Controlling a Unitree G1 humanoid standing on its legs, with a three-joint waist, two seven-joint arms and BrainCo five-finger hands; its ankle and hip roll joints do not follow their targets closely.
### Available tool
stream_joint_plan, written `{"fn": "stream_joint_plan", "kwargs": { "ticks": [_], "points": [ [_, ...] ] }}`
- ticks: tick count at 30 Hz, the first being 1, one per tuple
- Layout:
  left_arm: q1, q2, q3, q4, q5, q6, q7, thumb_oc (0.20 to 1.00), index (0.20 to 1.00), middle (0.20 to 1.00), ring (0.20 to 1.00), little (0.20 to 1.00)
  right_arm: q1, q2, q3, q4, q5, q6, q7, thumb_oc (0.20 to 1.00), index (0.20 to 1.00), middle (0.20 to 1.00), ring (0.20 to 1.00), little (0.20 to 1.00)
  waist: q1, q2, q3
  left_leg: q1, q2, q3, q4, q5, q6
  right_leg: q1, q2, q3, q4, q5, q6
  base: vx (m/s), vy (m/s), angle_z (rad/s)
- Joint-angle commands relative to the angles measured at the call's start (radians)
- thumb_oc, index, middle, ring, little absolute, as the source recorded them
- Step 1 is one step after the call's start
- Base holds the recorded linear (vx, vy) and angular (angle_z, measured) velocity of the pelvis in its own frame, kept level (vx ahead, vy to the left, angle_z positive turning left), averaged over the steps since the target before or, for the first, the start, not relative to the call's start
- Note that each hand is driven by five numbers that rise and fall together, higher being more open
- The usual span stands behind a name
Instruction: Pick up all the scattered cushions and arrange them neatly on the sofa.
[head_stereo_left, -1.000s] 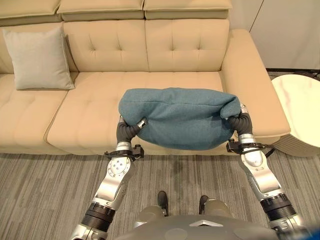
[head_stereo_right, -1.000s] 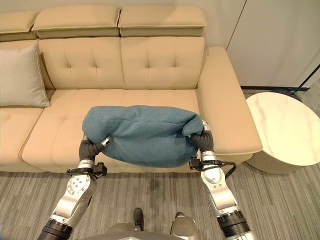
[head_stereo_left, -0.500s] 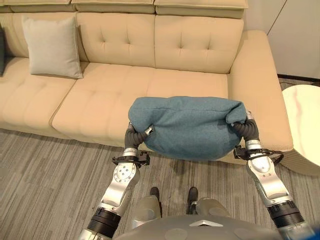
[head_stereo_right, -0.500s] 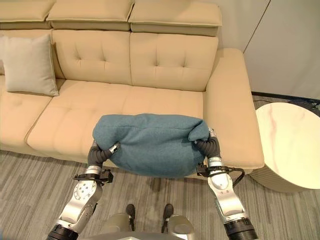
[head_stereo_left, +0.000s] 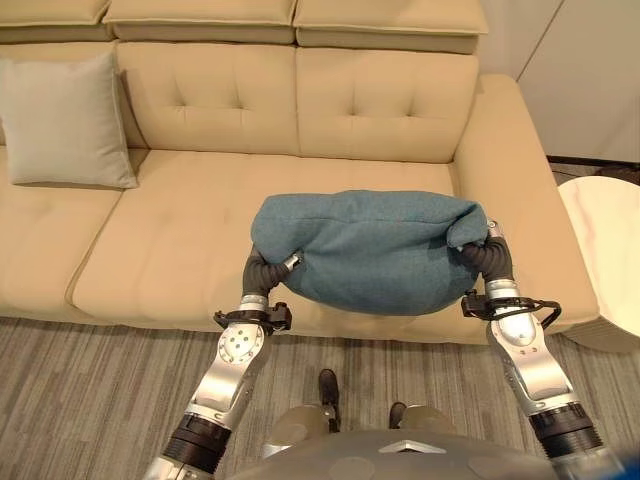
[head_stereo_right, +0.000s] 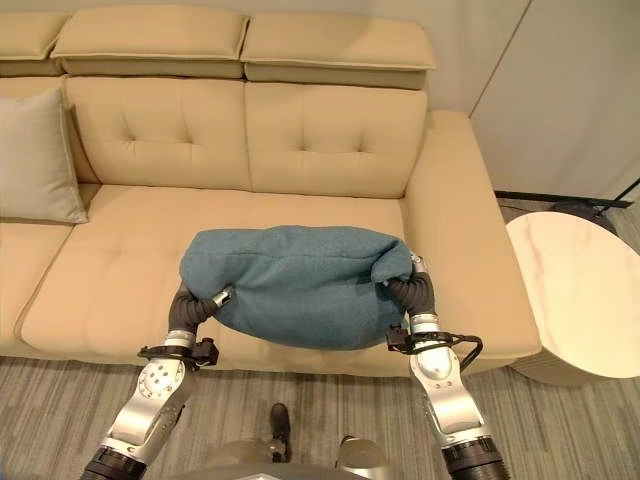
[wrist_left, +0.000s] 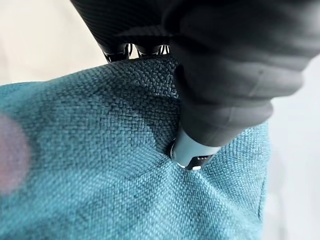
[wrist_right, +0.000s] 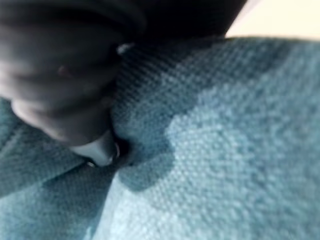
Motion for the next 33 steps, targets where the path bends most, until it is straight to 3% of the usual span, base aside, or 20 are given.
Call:
{"fn": "stream_joint_plan", "kwargs": {
  "ticks": [1, 4, 7, 10, 11, 12, 13, 15, 17, 19, 20, 23, 28, 33],
  "points": [
    [-0.015, -0.001, 0.011, -0.106, 0.012, -0.103, -0.016, 0.200, 0.200, 0.200, 0.200, 0.200, -0.117, 0.005, -0.001, -0.090, 0.029, -0.109, 0.003, 0.200, 0.200, 0.200, 0.200, 0.200, 0.024, -0.005, -0.046, 0.034, 0.067, -0.012, 0.060, -0.133, -0.080, 0.054, 0.039, -0.067, -0.250, 0.172, 0.002, 0.13, 0.049, -0.27],
    [-0.015, -0.007, 0.018, -0.108, 0.007, -0.107, -0.020, 0.200, 0.200, 0.200, 0.200, 0.200, -0.134, 0.002, 0.000, -0.087, 0.035, -0.110, 0.003, 0.200, 0.200, 0.200, 0.200, 0.200, 0.017, 0.000, -0.041, 0.064, 0.059, -0.009, 0.037, -0.139, -0.085, 0.005, 0.036, -0.116, -0.392, 0.235, 0.002, 0.15, -0.034, -0.40],
    [-0.033, -0.012, 0.021, -0.092, 0.006, -0.112, -0.023, 0.200, 0.200, 0.200, 0.200, 0.200, -0.131, 0.002, -0.011, -0.090, 0.031, -0.112, -0.001, 0.200, 0.200, 0.200, 0.200, 0.200, 0.002, 0.000, -0.030, 0.073, 0.059, -0.028, 0.042, -0.147, -0.090, -0.014, 0.045, -0.099, -0.422, 0.255, 0.012, 0.15, -0.094, -0.04],
    [-0.042, -0.030, 0.009, -0.094, -0.001, -0.117, -0.039, 0.200, 0.200, 0.200, 0.200, 0.200, -0.111, -0.006, -0.022, -0.082, 0.035, -0.116, -0.001, 0.200, 0.200, 0.200, 0.200, 0.200, -0.012, -0.018, -0.043, 0.078, 0.054, -0.034, 0.083, -0.189, -0.113, 0.048, 0.060, -0.099, -0.515, 0.263, -0.007, 0.19, -0.156, 0.26],
    [-0.044, -0.038, 0.002, -0.095, -0.007, -0.116, -0.041, 0.200, 0.200, 0.200, 0.200, 0.200, -0.100, -0.008, -0.031, -0.081, 0.038, -0.117, -0.003, 0.200, 0.200, 0.200, 0.200, 0.200, -0.019, -0.025, -0.045, 0.065, 0.066, -0.030, 0.136, -0.209, -0.130, 0.066, 0.064, -0.099, -0.528, 0.258, -0.014, 0.18, -0.228, 0.13],
    [-0.052, -0.044, -0.008, -0.096, -0.018, -0.115, -0.051, 0.200, 0.200, 0.200, 0.200, 0.200, -0.082, -0.023, -0.046, -0.084, 0.039, -0.118, -0.006, 0.200, 0.200, 0.200, 0.200, 0.200, -0.030, -0.038, -0.041, 0.011, 0.091, -0.019, 0.270, -0.228, -0.153, 0.096, 0.057, -0.117, -0.542, 0.248, -0.027, 0.17, -0.266, 0.18],
    [-0.066, -0.046, -0.020, -0.090, -0.021, -0.113, -0.049, 0.200, 0.200, 0.200, 0.200, 0.200, -0.079, -0.039, -0.055, -0.085, 0.045, -0.115, -0.014, 0.200, 0.200, 0.200, 0.200, 0.200, -0.028, -0.049, -0.029, -0.059, 0.101, -0.027, 0.401, -0.197, -0.175, 0.122, 0.058, -0.123, -0.553, 0.240, -0.047, 0.11, -0.204, 0.68],
    [-0.071, -0.045, -0.022, -0.087, -0.020, -0.109, -0.050, 0.200, 0.200, 0.200, 0.200, 0.200, -0.073, -0.044, -0.056, -0.084, 0.050, -0.109, -0.011, 0.200, 0.200, 0.200, 0.200, 0.200, -0.028, -0.056, -0.027, -0.098, 0.108, -0.044, 0.440, -0.196, -0.173, 0.144, 0.066, -0.122, -0.567, 0.228, -0.059, 0.10, -0.099, 0.68],
    [-0.064, -0.044, -0.023, -0.090, -0.017, -0.104, -0.047, 0.200, 0.200, 0.200, 0.200, 0.200, -0.074, -0.048, -0.057, -0.078, 0.053, -0.106, -0.012, 0.200, 0.200, 0.200, 0.200, 0.200, -0.022, -0.062, -0.030, -0.120, 0.110, -0.074, 0.382, -0.204, -0.162, 0.155, 0.070, -0.109, -0.575, 0.221, -0.055, 0.14, -0.031, -0.10],
    [-0.062, -0.042, -0.020, -0.089, -0.014, -0.099, -0.046, 0.200, 0.200, 0.200, 0.200, 0.200, -0.074, -0.053, -0.060, -0.073, 0.056, -0.107, -0.015, 0.200, 0.200, 0.200, 0.200, 0.200, -0.016, -0.063, -0.032, -0.120, 0.122, -0.101, 0.300, -0.167, -0.166, 0.170, 0.074, -0.094, -0.584, 0.213, -0.050, 0.16, 0.049, -0.35],
    [-0.062, -0.039, -0.017, -0.090, -0.015, -0.094, -0.042, 0.200, 0.200, 0.200, 0.200, 0.200, -0.075, -0.054, -0.062, -0.069, 0.057, -0.103, -0.020, 0.200, 0.200, 0.200, 0.200, 0.200, -0.007, -0.057, -0.031, -0.136, 0.141, -0.136, 0.223, -0.109, -0.178, 0.184, 0.084, -0.081, -0.582, 0.197, -0.051, 0.17, 0.103, -0.32],
    [-0.053, -0.041, -0.010, -0.098, -0.017, -0.096, -0.038, 0.200, 0.200, 0.200, 0.200, 0.200, -0.067, -0.051, -0.062, -0.075, 0.053, -0.103, -0.016, 0.200, 0.200, 0.200, 0.200, 0.200, -0.004, -0.040, -0.036, -0.106, 0.153, -0.162, 0.168, -0.097, -0.183, 0.192, 0.092, -0.068, -0.565, 0.174, -0.052, 0.15, 0.125, -0.52],
    [-0.040, -0.017, 0.008, -0.109, 0.007, -0.094, -0.037, 0.200, 0.200, 0.200, 0.200, 0.200, -0.074, -0.046, -0.059, -0.084, 0.034, -0.090, -0.007, 0.200, 0.200, 0.200, 0.200, 0.200, 0.001, -0.023, -0.072, 0.008, 0.125, -0.120, 0.068, -0.105, -0.161, 0.217, 0.065, -0.044, -0.558, 0.179, -0.034, 0.16, 0.173, -0.34],
    [-0.082, -0.001, 0.042, -0.113, 0.035, -0.101, 0.003, 0.200, 0.200, 0.200, 0.200, 0.200, -0.140, -0.053, -0.055, -0.078, -0.005, -0.077, -0.028, 0.200, 0.200, 0.200, 0.200, 0.200, 0.021, -0.026, -0.089, 0.064, 0.107, -0.083, 0.017, -0.116, -0.141, 0.229, 0.042, -0.029, -0.567, 0.194, -0.010, 0.11, 0.117, -0.14]
  ]
}}
